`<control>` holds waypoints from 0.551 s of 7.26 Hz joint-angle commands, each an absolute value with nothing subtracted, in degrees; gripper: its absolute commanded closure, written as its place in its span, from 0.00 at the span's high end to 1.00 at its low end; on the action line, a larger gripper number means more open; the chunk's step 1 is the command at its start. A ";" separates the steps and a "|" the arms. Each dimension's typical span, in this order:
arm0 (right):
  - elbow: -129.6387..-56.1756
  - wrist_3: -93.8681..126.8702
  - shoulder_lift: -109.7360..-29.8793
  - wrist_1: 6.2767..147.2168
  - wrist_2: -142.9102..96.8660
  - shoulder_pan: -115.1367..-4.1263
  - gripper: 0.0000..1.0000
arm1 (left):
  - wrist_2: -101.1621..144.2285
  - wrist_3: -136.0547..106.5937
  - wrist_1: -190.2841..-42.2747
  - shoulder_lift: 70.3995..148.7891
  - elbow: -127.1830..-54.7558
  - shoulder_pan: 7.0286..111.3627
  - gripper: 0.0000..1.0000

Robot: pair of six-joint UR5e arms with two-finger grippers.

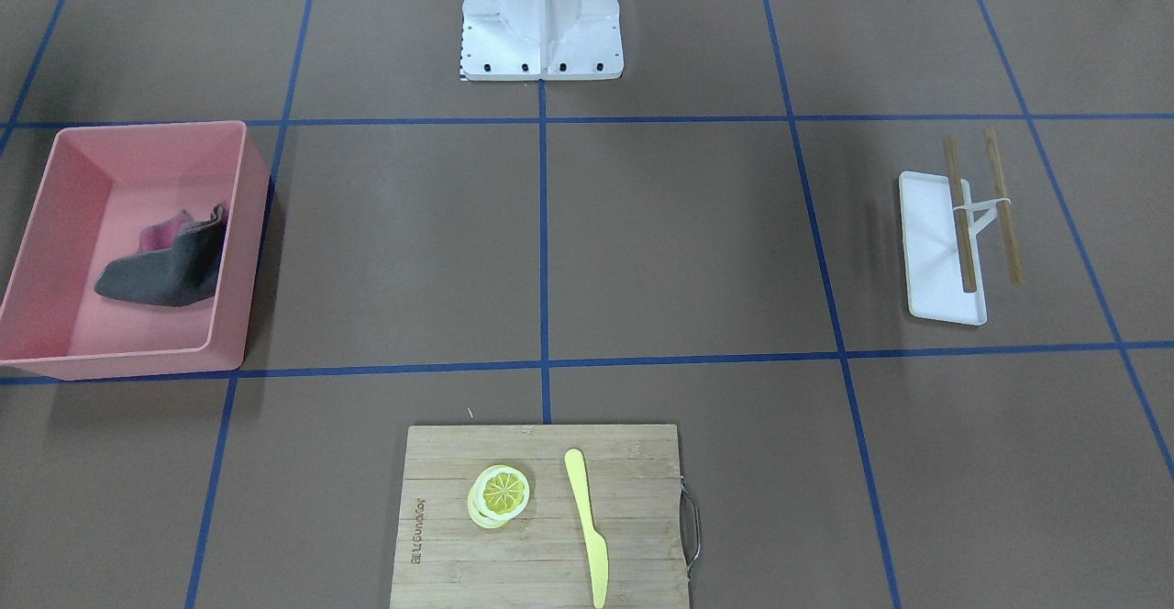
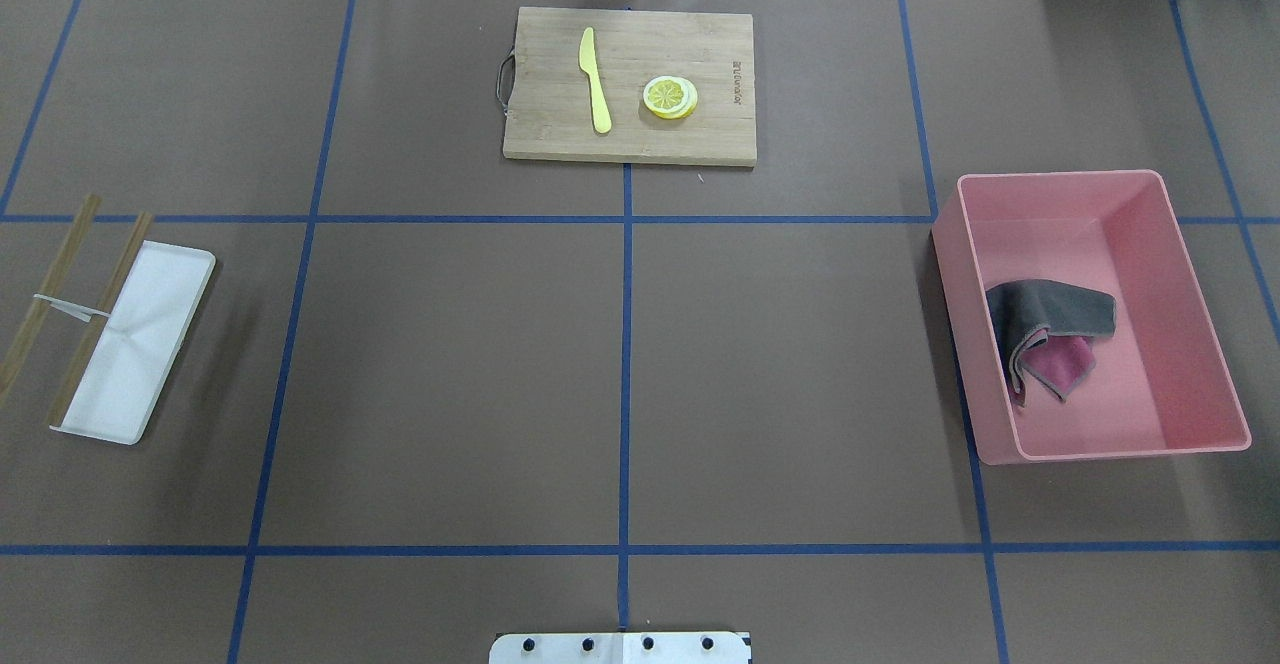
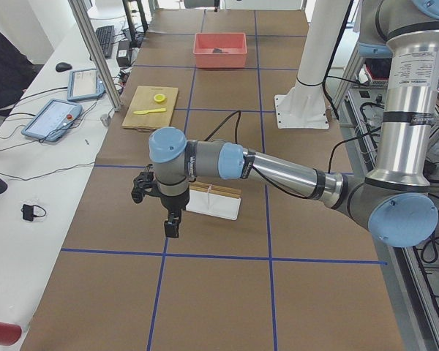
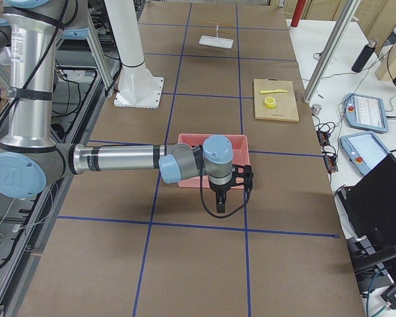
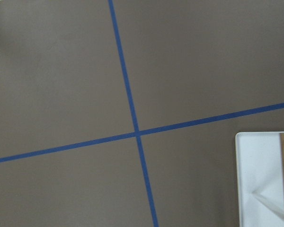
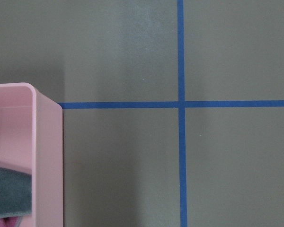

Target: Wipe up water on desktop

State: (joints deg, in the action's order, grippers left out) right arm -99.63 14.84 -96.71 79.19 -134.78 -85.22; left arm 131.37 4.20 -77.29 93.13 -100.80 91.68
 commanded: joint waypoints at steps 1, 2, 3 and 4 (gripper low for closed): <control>-100.10 11.35 -96.15 87.15 -139.29 -88.06 1.00 | 133.33 2.30 -77.34 93.16 -98.79 92.11 0.98; -101.06 11.34 -96.24 89.19 -139.31 -88.15 1.00 | 133.42 -1.72 -77.52 93.43 -98.70 92.11 0.98; -101.77 11.34 -96.15 90.86 -139.31 -87.98 1.00 | 133.50 -1.84 -78.04 93.34 -98.35 92.11 0.98; -102.56 11.34 -96.24 92.88 -139.31 -87.89 1.00 | 133.51 -1.50 -78.83 92.99 -96.44 92.11 0.98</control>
State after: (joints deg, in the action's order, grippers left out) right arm -101.58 11.42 -96.20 90.32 -139.19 -87.92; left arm 133.44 -1.16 -78.06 93.24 -98.03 92.10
